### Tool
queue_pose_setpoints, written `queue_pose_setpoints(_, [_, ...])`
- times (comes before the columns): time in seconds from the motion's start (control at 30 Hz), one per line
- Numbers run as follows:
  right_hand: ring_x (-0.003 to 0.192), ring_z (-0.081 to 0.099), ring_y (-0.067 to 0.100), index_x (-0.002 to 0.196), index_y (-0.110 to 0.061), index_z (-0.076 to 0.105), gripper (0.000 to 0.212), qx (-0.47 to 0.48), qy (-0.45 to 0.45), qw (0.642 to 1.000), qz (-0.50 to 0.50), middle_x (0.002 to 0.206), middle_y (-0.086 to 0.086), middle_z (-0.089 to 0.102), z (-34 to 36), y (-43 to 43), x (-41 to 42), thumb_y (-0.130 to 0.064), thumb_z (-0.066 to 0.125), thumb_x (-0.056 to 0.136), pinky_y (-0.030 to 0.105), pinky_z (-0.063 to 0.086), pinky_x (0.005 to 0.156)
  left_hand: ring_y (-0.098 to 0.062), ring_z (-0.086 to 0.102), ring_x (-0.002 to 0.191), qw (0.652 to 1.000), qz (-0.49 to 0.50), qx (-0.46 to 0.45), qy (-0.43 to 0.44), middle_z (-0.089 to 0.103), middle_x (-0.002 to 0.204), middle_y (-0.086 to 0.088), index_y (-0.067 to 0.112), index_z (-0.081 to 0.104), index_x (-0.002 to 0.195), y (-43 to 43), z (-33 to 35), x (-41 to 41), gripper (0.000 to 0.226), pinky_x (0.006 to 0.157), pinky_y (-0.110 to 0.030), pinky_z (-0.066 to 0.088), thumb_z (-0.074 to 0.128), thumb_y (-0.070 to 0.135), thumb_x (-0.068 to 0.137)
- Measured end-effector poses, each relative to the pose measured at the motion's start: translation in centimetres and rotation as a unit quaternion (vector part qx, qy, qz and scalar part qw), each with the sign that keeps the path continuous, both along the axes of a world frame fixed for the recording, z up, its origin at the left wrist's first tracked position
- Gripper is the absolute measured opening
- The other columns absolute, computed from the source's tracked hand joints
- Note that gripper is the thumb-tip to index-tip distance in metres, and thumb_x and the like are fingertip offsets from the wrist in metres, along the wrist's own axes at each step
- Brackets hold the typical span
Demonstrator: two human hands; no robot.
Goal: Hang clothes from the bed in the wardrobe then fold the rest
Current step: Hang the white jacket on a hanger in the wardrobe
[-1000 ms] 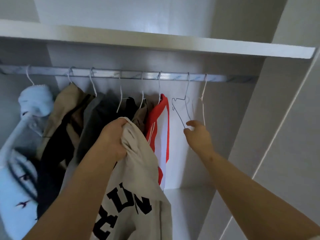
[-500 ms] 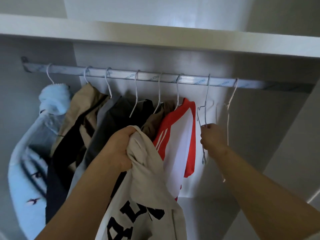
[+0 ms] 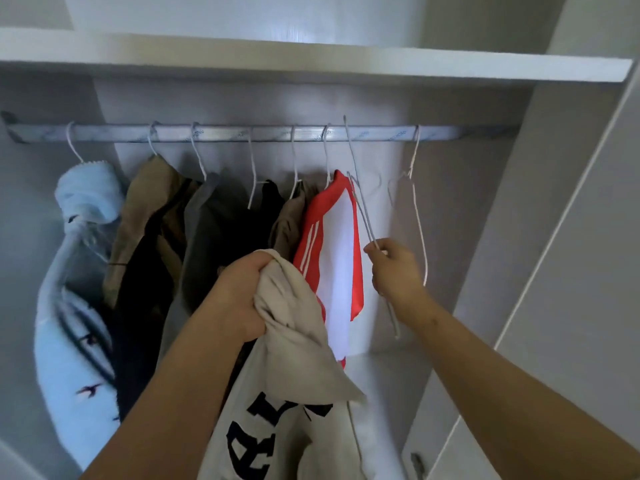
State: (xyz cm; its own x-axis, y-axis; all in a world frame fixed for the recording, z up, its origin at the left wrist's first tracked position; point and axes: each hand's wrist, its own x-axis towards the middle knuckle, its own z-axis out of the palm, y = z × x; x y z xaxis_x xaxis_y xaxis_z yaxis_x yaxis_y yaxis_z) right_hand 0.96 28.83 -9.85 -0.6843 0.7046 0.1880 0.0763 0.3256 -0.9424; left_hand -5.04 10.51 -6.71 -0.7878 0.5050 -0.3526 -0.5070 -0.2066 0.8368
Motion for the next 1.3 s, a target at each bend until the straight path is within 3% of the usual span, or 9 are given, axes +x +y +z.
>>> queue_pose_setpoints(0.17, [0.04,0.043,0.009,0.081,-0.001,0.056,0.032,-0.05,0.012,0.998,-0.042,0.052,0.001,0.048,-3.7,-4.4,6.2,-0.03,0.051,0.093,0.02,0.039,0.041,-0.02,0.054,0.074,1.0,-0.007,-0.003,-0.021,0.058,0.079,-0.01,0.006,0.057,0.076,-2.1,-1.2,3.3,0.033,0.062,-0.03,0.043,0.042,0.026,0.098])
queue_pose_setpoints(0.33, [0.045,0.047,0.018,0.071,0.013,0.048,0.043,-0.036,-0.004,0.997,-0.075,0.059,0.021,0.046,-8.0,-8.5,13.3,-0.025,0.063,0.085,0.018,0.042,0.045,-0.014,0.044,0.068,0.998,-0.046,-0.009,-0.031,0.044,0.073,-0.006,0.009,0.046,0.07,-3.2,-2.5,6.7,0.035,0.064,-0.022,0.037,0.032,0.02,0.101])
queue_pose_setpoints(0.4, [0.045,0.054,0.006,0.073,0.01,0.05,0.035,-0.05,-0.002,0.997,-0.058,0.064,0.024,0.053,-8.7,-8.7,15.1,-0.019,0.067,0.082,0.015,0.047,0.052,-0.013,0.041,0.066,0.998,-0.056,-0.021,-0.03,0.039,0.072,-0.006,0.011,0.043,0.069,-3.0,-2.9,7.9,0.034,0.064,-0.021,0.036,0.032,0.019,0.101])
queue_pose_setpoints(0.5, [0.053,0.057,0.011,0.075,-0.01,0.054,0.015,-0.13,0.033,0.99,-0.052,0.066,0.008,0.056,-9.0,-7.9,16.8,-0.011,0.068,0.082,0.024,0.05,0.057,-0.015,0.042,0.067,0.994,-0.081,-0.071,-0.008,0.04,0.072,-0.006,0.01,0.043,0.069,-2.8,-3.5,9.1,0.033,0.065,-0.023,0.037,0.034,0.018,0.1])
queue_pose_setpoints(0.6, [0.046,0.038,0.014,0.061,-0.02,0.043,0.033,-0.138,0.023,0.981,-0.132,0.05,-0.004,0.039,-9.9,-7.1,18.8,-0.025,0.063,0.086,0.026,0.035,0.047,-0.014,0.042,0.067,0.991,-0.087,-0.097,0.012,0.04,0.072,-0.006,0.011,0.042,0.068,-2.4,-4.1,10.2,0.03,0.066,-0.024,0.038,0.037,0.013,0.098])
queue_pose_setpoints(0.7, [0.049,0.031,0.016,0.058,-0.02,0.031,0.044,-0.129,0.012,0.972,-0.194,0.051,-0.001,0.03,-10.6,-6.2,21.2,-0.035,0.051,0.093,0.03,0.028,0.051,-0.018,0.047,0.066,0.986,-0.079,-0.133,0.054,0.047,0.073,-0.009,0.006,0.047,0.069,-2.2,-4.7,11.2,0.031,0.065,-0.027,0.041,0.037,0.01,0.098])
queue_pose_setpoints(1.0, [0.039,0.023,0.005,0.037,-0.021,0.036,0.058,-0.136,0.061,0.987,-0.056,0.041,-0.01,0.027,-9.5,-4.8,22.4,-0.01,0.052,0.091,0.015,0.023,0.041,-0.03,0.057,0.093,0.931,-0.092,-0.284,0.208,0.062,0.097,-0.014,0.011,0.06,0.093,-5.0,-6.3,9.6,0.012,0.089,-0.041,0.046,0.048,0.016,0.094])
queue_pose_setpoints(1.13, [0.036,0.02,0.007,0.036,-0.021,0.033,0.059,-0.158,0.023,0.987,-0.017,0.038,-0.006,0.025,-9.8,-4.2,22.4,-0.001,0.051,0.089,0.015,0.021,0.037,-0.028,0.06,0.084,0.926,-0.067,-0.308,0.21,0.064,0.089,-0.012,0.02,0.062,0.087,-6.7,-6.1,9.0,0.014,0.081,-0.038,0.047,0.05,0.022,0.094])
queue_pose_setpoints(1.3, [0.038,0.021,0.005,0.051,-0.016,0.029,0.046,-0.038,-0.106,0.993,0.033,0.041,-0.009,0.022,-9.9,-5.2,21.9,-0.009,0.056,0.088,0.018,0.02,0.043,-0.024,0.059,0.074,0.92,-0.067,-0.306,0.238,0.063,0.08,-0.009,0.021,0.061,0.076,-6.7,-5.6,9.1,0.022,0.068,-0.032,0.046,0.049,0.017,0.094])
